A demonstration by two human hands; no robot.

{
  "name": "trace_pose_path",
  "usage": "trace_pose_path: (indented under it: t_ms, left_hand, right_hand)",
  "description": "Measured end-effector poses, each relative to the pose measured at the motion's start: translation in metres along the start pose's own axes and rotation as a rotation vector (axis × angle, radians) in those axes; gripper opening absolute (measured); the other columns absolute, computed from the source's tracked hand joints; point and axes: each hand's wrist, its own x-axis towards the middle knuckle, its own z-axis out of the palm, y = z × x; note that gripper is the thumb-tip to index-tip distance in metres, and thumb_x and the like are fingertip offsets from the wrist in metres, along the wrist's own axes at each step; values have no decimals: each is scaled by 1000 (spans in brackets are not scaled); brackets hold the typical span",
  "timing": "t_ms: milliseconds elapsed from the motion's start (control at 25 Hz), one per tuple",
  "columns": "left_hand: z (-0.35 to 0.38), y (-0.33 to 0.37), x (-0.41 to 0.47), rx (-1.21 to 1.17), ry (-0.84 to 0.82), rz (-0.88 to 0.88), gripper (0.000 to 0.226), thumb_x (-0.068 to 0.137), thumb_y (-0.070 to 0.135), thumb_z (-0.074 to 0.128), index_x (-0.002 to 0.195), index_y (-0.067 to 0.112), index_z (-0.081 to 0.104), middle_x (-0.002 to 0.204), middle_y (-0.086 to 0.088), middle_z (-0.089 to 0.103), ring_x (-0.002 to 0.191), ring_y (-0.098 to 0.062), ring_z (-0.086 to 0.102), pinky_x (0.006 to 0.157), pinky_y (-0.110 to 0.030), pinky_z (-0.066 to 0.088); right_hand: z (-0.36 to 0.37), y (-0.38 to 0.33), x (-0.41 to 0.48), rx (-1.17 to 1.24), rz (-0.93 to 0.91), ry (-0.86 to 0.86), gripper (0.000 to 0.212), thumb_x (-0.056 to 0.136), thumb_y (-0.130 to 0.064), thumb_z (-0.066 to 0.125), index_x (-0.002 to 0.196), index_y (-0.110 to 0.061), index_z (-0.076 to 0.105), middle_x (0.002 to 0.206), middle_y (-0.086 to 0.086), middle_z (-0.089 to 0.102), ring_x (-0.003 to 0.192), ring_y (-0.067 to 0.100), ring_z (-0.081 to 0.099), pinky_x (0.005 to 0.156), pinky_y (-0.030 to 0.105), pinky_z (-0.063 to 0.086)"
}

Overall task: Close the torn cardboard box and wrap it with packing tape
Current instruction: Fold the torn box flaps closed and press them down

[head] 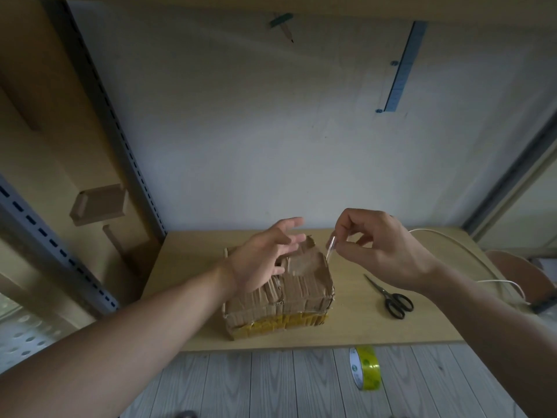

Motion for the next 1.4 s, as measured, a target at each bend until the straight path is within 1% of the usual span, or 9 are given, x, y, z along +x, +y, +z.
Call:
trace_pose_path:
  t_ms: [80, 160, 280, 400, 520, 680, 960, 1200, 1400]
  left_hand:
    - [3, 1, 2, 54, -115, -28, 69, 75, 36, 68, 141, 27, 49, 126, 1, 67, 128, -17, 52, 106, -51, 32]
    - [2, -2, 0, 147, -218, -11, 54, 82, 23, 72, 133, 15, 54, 98, 1, 72, 95, -15, 66, 83, -36, 45]
    - [-15, -5, -7, 92, -265, -25, 38, 77, 21, 87, 109, 15, 69, 81, -2, 65, 69, -14, 61, 65, -26, 53]
    - [-35, 1, -19, 77, -114, -23, 31, 70, 17, 83, 100, 15, 75, 81, -6, 67, 66, -13, 62, 61, -24, 53]
    - [-49, 8, -32, 243, 202, -31, 40, 70, 10, 84, 108, 5, 69, 82, -8, 68, 69, -15, 63, 59, -22, 52]
    - [-71, 10, -46, 241, 569, 31, 24, 79, 7, 82, 101, 6, 72, 84, -12, 72, 66, -19, 64, 51, -21, 50]
    - [-69, 0, -54, 185, 644, 15, 6, 91, 17, 73, 86, 14, 71, 68, 3, 66, 62, -9, 62, 51, -22, 44]
    - [-55, -11, -42, 342, 733, -53, 11, 94, 28, 71, 87, 19, 73, 84, -8, 73, 80, -19, 64, 74, -31, 44]
    - [-48, -18, -31, 477, 750, -47, 8, 94, 30, 71, 91, 23, 69, 84, 6, 70, 75, -6, 62, 62, -13, 41]
  right_hand:
    - [-2, -2, -2, 61, 7, -32, 7, 82, -22, 62, 75, -20, 61, 85, -2, 72, 90, 10, 67, 75, 43, 55]
    - [-4, 0, -3, 97, 16, -24, 9, 78, -25, 59, 75, -18, 61, 84, 0, 73, 87, 14, 68, 77, 45, 56]
    - [-5, 7, -2, 96, 41, -17, 11, 85, -23, 65, 78, -15, 65, 82, -1, 73, 84, 16, 69, 82, 48, 55]
    - [3, 12, 1, 74, 101, -7, 13, 88, -22, 68, 78, -14, 66, 78, -2, 74, 79, 14, 70, 84, 47, 56]
    - [15, 17, 7, 108, 172, -6, 18, 85, -29, 72, 81, -13, 66, 75, -1, 74, 75, 16, 70, 80, 41, 57]
    - [29, 20, 21, 180, 229, -23, 10, 85, -21, 75, 86, -16, 67, 73, 3, 74, 75, 27, 69, 68, 37, 50]
    - [49, 25, 37, 191, 266, 70, 9, 86, -17, 71, 78, -20, 70, 70, -6, 71, 52, -2, 54, 53, 15, 39]
    - [60, 42, 39, 356, 396, 113, 10, 86, -7, 72, 78, -14, 71, 73, 3, 74, 70, 13, 67, 66, 27, 51]
    - [65, 57, 50, 385, 527, 159, 10, 84, -10, 75, 79, -18, 72, 72, 6, 71, 65, 18, 62, 69, 35, 52]
